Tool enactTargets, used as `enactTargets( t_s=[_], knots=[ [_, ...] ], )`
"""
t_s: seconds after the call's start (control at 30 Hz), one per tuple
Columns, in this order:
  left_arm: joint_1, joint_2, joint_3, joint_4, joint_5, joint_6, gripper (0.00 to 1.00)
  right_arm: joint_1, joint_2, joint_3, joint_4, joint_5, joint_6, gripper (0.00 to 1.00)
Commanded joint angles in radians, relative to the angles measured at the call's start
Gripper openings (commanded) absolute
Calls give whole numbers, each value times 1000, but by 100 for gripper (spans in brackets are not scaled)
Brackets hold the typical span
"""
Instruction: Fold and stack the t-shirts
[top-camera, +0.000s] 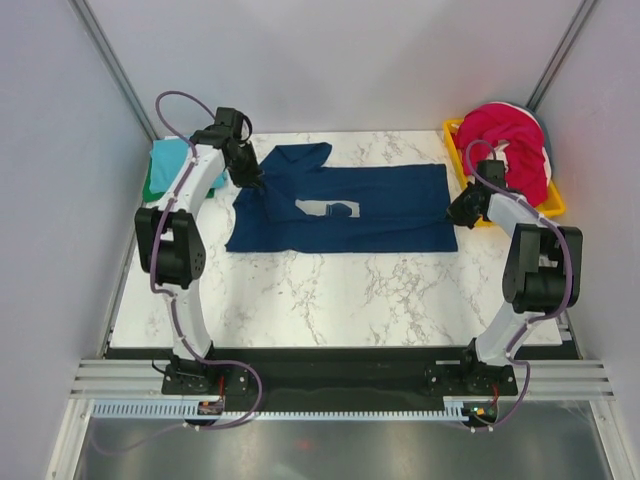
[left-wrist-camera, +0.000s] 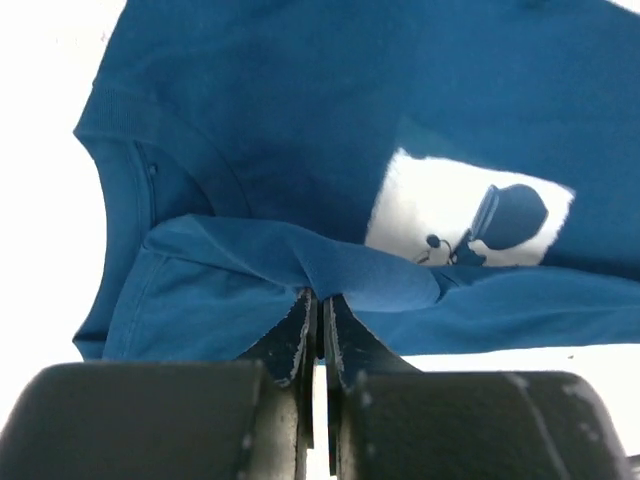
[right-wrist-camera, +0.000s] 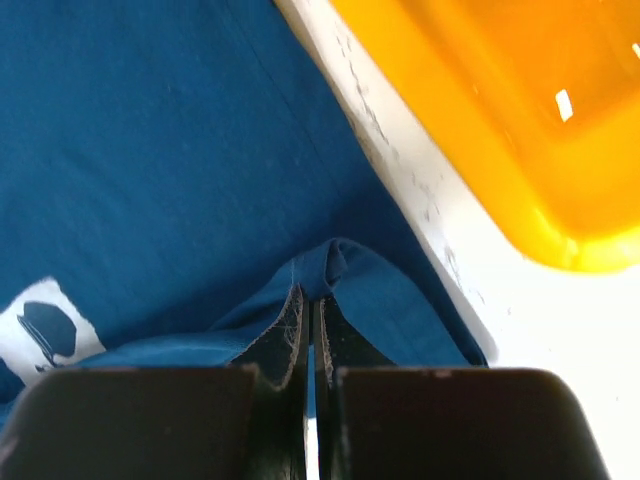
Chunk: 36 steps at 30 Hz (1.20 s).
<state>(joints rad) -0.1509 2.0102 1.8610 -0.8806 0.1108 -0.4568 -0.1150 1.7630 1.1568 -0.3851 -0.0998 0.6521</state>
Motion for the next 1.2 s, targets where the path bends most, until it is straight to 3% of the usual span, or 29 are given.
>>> enactTargets(
  t_s=[0.0,0.03,0.13,0.17,0.23,0.3,0.33,0.37,0.4,0.47,0.5,0.67,0.77,1.17],
  knots=[
    [19,109,133,-52,24,61,8,0,61,95,25,35,17,0],
    [27,136,165,-66,39,63,13,1,76,112,16,40,17,5],
    [42,234,341,-141,98,70,50,2,118,184,-12,55,20,46],
    [43,248,395,-174,46,64,60,2,121,229,-29,72,8,68],
    [43,204,468,-224,-41,47,64,2,101,267,-81,94,-14,79],
    [42,135,379,-212,-141,15,66,2,40,268,-101,159,-31,89],
    [42,46,268,-192,-179,-9,66,2,-11,241,-106,175,-34,91],
    [42,1,267,-172,-194,-22,66,0,-11,219,-109,183,-38,91],
    [42,-60,103,-141,-200,-35,66,0,-66,190,-109,187,-40,92],
    [43,-233,-88,-10,-183,-80,66,1,-126,77,-98,181,-35,92],
    [43,-288,-276,35,-180,-100,66,0,-184,29,-74,175,-31,92],
    [54,-589,-778,325,-146,-203,67,0,-315,-222,-15,112,-23,91],
    [59,-630,-922,437,-115,-235,68,0,-315,-290,9,103,-37,88],
    [79,-631,-1125,673,-157,-325,70,-8,-134,-287,146,77,-25,66]
  ],
)
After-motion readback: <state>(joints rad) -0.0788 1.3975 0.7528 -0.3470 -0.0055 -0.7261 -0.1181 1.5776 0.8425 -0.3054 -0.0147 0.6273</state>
